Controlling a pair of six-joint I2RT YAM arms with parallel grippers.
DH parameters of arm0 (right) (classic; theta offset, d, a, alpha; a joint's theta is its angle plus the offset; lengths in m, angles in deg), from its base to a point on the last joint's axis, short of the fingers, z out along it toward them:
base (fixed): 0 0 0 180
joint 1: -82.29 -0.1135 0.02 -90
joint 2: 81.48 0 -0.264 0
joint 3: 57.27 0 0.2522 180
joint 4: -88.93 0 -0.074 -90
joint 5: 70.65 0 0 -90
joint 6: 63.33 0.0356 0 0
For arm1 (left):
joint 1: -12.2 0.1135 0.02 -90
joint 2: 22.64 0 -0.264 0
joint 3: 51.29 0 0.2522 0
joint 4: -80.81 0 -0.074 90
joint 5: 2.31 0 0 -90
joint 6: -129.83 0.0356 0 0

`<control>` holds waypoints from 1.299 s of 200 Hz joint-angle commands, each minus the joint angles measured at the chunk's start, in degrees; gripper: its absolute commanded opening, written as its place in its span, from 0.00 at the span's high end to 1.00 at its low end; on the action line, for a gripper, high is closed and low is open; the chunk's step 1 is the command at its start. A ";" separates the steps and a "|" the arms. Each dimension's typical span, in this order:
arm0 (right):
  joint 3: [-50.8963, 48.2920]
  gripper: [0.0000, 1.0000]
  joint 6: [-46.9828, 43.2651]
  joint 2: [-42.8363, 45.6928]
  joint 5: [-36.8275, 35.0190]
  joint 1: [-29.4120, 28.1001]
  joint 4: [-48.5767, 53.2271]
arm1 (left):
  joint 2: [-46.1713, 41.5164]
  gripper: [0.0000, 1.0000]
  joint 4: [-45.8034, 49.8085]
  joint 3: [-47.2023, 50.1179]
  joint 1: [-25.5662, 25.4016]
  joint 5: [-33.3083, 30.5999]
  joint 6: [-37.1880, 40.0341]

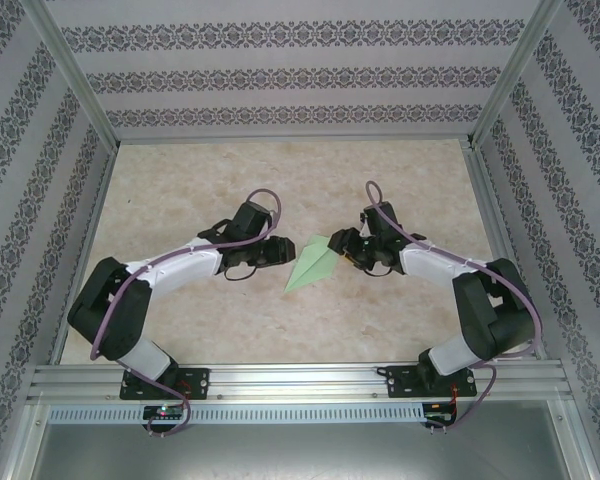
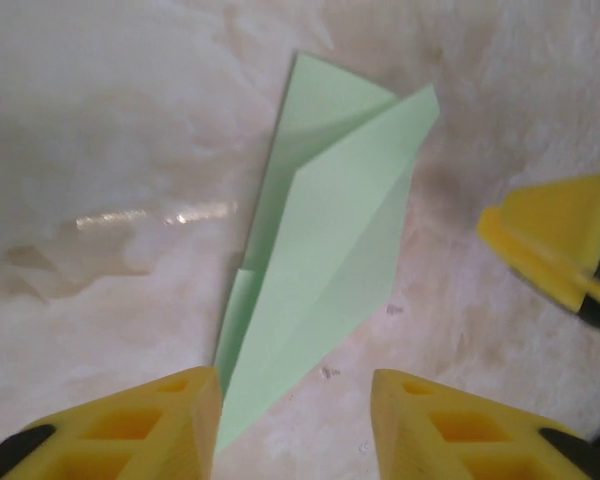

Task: Fold a paper plane with a square sheet of paper (pick it up from the middle)
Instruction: Pick up the paper from the center of the table.

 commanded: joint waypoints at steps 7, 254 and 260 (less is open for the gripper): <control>1.59 0.52 4.43 -4.08 -1.39 -2.99 -5.87 | -2.23 0.49 2.61 1.67 1.82 -3.55 -0.62; 2.27 0.93 10.60 -8.49 18.17 -4.27 -38.07 | -4.91 0.00 -18.18 10.73 11.39 22.10 -8.20; 2.69 0.93 11.07 -7.92 19.40 -4.01 -38.52 | -4.76 0.00 -20.31 11.00 11.39 23.55 -9.11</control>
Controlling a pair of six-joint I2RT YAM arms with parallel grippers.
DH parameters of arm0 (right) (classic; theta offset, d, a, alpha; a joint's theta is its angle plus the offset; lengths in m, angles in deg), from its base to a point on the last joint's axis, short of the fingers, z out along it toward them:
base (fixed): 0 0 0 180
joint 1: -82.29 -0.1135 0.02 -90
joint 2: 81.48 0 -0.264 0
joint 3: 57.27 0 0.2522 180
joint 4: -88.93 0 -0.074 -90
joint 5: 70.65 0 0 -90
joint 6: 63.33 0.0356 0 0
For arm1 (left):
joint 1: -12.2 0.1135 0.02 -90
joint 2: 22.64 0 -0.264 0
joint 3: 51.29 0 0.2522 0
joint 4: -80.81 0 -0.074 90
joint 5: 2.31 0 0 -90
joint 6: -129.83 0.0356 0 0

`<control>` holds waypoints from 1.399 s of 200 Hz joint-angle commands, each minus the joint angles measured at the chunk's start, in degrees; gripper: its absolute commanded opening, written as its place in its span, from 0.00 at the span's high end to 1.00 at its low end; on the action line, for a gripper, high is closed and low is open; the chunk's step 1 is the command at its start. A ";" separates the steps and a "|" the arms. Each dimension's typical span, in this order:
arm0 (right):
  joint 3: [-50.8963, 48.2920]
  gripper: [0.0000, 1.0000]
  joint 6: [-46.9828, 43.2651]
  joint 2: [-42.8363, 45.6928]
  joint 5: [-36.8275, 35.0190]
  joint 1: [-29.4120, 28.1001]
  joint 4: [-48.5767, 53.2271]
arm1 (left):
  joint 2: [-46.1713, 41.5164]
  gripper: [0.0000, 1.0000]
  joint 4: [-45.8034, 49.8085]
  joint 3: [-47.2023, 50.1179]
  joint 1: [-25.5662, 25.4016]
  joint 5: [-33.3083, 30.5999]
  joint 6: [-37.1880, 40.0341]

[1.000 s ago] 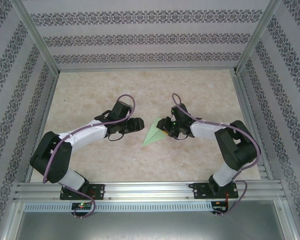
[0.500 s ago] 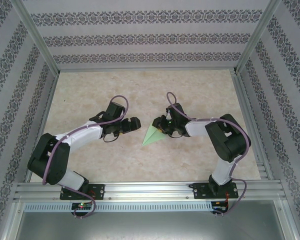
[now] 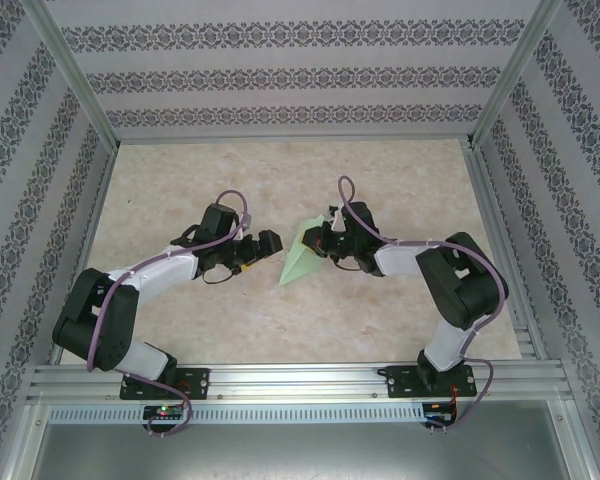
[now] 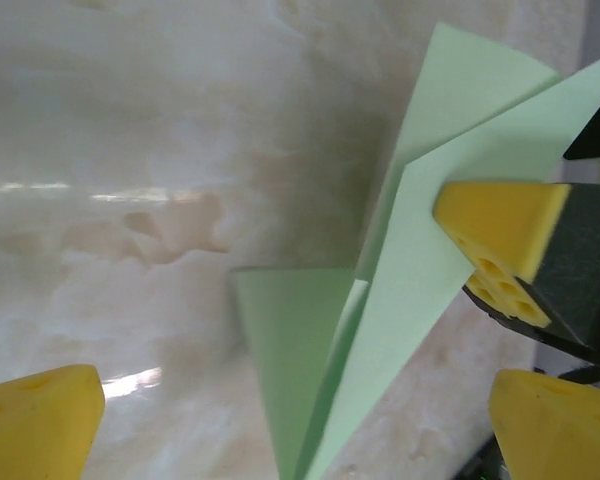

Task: Fold a paper plane with a square sheet of paper (pick it up from the middle)
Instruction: Turn over the paper at the center of the table.

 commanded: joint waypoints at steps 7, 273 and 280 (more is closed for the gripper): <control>2.44 0.93 1.95 4.56 9.82 1.35 -7.34 | 0.07 0.00 -14.66 1.36 0.88 10.82 -5.23; 6.98 0.26 -19.52 21.08 -9.87 8.93 37.18 | -3.32 0.93 22.47 -15.35 -1.88 -15.81 15.70; 6.50 0.24 -20.39 22.23 -12.41 8.89 38.56 | -2.61 0.94 27.58 -18.46 -3.44 -22.13 17.95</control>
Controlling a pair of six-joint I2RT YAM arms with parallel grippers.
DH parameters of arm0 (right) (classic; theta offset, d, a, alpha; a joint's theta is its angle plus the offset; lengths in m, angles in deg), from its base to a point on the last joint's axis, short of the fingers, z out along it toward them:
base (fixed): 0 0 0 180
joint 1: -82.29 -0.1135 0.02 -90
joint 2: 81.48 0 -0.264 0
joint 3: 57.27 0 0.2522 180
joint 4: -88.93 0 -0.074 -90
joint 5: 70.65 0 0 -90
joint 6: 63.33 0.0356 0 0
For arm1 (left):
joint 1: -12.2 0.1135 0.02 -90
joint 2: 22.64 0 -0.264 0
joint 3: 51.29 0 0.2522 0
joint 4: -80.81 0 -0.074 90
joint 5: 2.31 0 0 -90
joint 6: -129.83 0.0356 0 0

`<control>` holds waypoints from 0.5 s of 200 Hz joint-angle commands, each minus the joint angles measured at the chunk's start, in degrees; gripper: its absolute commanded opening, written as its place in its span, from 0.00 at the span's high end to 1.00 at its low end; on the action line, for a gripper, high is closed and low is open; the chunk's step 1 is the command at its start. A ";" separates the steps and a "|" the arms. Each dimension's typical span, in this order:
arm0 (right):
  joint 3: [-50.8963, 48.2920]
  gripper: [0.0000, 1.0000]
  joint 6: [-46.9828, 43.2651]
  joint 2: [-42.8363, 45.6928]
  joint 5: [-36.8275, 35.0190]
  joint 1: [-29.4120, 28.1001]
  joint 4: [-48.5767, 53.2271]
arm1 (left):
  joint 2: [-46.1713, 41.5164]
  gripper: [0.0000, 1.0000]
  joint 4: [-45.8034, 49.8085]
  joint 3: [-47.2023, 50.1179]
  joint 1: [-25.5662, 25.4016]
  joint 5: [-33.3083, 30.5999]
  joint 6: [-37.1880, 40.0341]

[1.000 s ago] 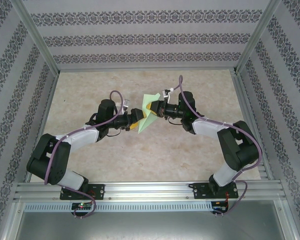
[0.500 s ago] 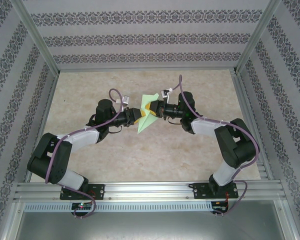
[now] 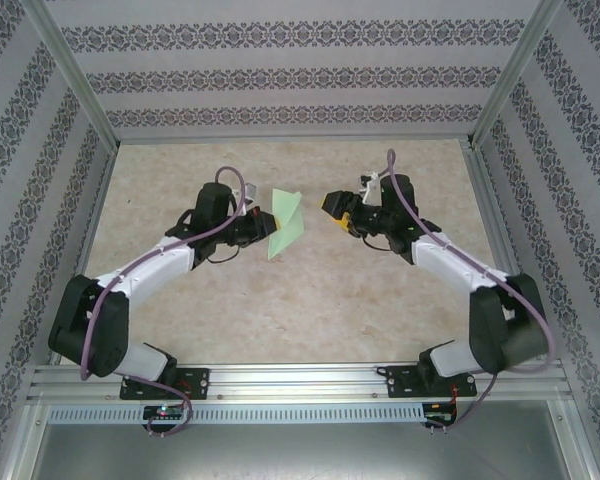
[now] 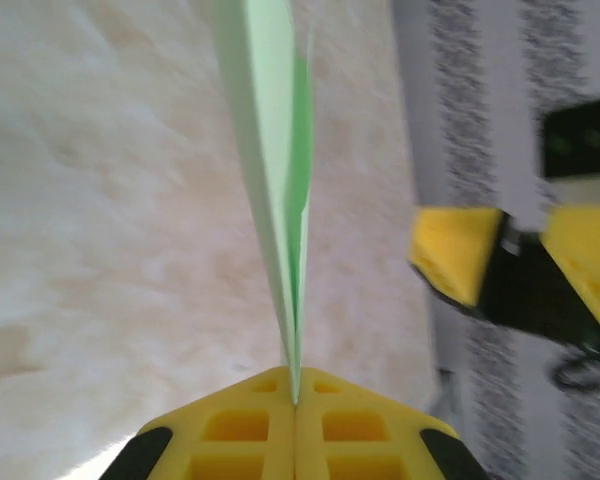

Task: Fold a paper plane with a square sheet of paper (pick it up from the middle)
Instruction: Turn over the paper at the center of the table.

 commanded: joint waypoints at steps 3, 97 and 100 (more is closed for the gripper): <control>0.32 0.24 -10.56 4.24 -14.01 -0.23 15.73 | -0.19 0.93 30.19 -10.14 -3.67 -24.11 16.25; -7.15 0.21 -7.55 12.55 -30.26 -0.31 19.44 | 26.33 0.92 59.89 -34.82 -18.30 -64.44 14.65; -7.35 0.21 -7.25 12.58 -30.51 -0.35 19.37 | 26.92 0.92 59.61 -35.04 -18.47 -63.88 14.51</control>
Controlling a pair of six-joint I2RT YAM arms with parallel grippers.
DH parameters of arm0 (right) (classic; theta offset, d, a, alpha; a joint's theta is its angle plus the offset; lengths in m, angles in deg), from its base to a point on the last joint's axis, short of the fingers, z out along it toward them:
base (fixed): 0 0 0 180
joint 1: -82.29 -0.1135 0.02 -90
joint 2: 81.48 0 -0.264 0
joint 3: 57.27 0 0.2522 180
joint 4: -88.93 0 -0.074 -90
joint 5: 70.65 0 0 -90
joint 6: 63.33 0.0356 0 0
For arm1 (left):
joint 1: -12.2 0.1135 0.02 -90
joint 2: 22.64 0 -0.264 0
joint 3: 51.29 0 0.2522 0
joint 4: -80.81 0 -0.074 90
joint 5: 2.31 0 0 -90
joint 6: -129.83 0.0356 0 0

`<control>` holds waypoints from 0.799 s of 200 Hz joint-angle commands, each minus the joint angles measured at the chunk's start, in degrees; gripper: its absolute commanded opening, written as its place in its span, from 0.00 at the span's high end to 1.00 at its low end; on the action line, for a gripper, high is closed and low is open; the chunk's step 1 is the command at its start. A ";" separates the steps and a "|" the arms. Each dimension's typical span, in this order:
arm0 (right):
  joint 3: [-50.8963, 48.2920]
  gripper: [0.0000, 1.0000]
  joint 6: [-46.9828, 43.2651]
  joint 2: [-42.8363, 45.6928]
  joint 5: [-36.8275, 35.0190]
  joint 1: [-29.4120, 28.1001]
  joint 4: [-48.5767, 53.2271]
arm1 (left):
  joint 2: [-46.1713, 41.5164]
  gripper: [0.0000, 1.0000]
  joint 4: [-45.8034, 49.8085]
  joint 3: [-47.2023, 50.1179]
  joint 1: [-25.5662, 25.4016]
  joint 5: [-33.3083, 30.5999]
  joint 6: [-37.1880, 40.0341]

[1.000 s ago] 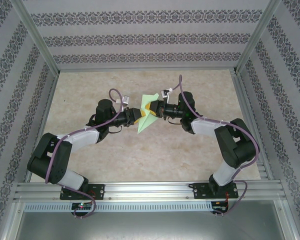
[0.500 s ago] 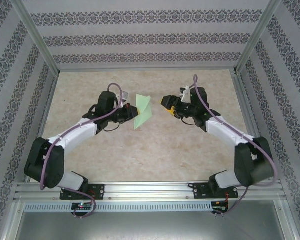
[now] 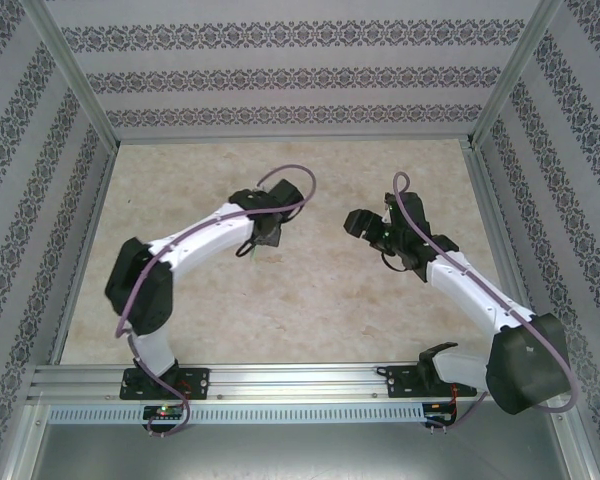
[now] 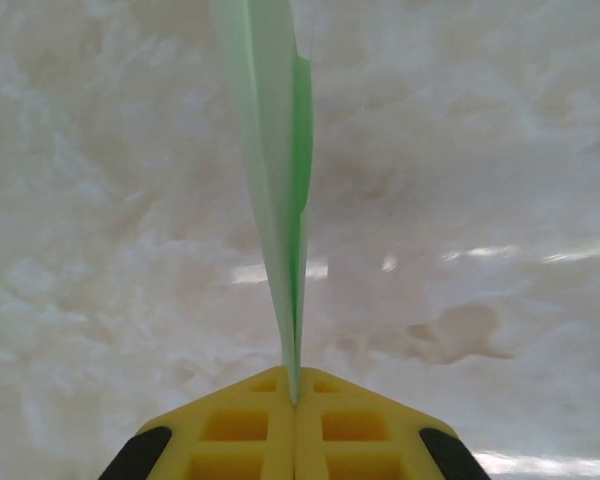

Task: Fold a paper plane with a square sheet of paper (pick it up from the middle)
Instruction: Turn over the paper at the center of the table.

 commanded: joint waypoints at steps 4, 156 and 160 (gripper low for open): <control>-2.36 0.21 1.57 1.61 -5.70 -0.15 1.26 | 4.92 0.91 7.29 -3.46 -2.05 -6.10 -0.55; 6.56 0.46 6.87 -14.46 -6.52 -21.39 -4.33 | -12.72 0.23 -19.33 15.17 18.19 35.60 -6.45; 7.90 0.48 7.09 -15.89 -6.56 -22.78 -4.36 | -13.57 0.22 -19.54 16.20 19.20 35.41 -6.62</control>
